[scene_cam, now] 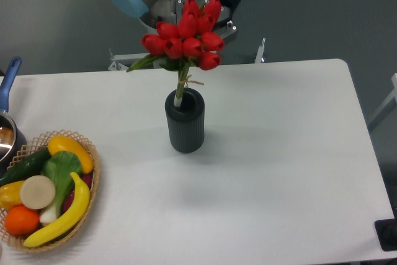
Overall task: Pick up the flowers from the vase
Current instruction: 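Lift the tulip bunch straight up out of the black vase, then carry the held tulips away from the vase and lower them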
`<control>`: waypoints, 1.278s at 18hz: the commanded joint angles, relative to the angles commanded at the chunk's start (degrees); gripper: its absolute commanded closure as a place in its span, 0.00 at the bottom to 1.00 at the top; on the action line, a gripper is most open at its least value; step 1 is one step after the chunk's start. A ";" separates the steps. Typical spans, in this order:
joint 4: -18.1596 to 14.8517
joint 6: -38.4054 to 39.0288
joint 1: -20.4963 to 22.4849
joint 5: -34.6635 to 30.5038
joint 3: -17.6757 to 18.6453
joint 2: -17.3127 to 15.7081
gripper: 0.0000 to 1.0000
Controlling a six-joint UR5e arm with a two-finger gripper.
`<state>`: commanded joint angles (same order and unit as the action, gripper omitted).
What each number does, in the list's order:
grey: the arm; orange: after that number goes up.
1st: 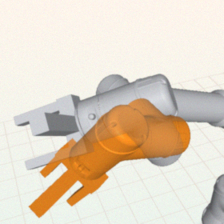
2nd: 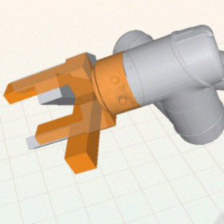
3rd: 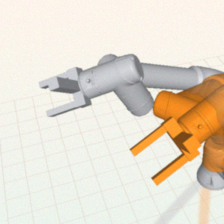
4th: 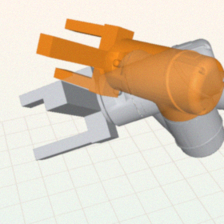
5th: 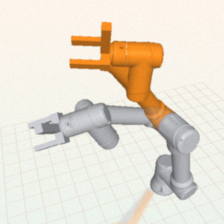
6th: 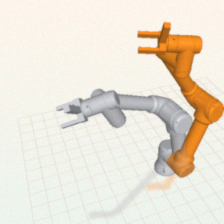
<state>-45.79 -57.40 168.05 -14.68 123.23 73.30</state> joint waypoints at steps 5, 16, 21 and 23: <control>0.00 2.38 0.09 -0.61 -2.73 0.09 0.82; 0.00 1.77 2.64 -12.90 -14.85 9.74 0.82; 0.00 1.77 1.85 -24.23 -17.93 14.76 0.82; 0.00 1.68 -0.17 -29.85 -18.55 16.51 0.82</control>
<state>-45.79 -55.72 167.88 -44.53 104.68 89.81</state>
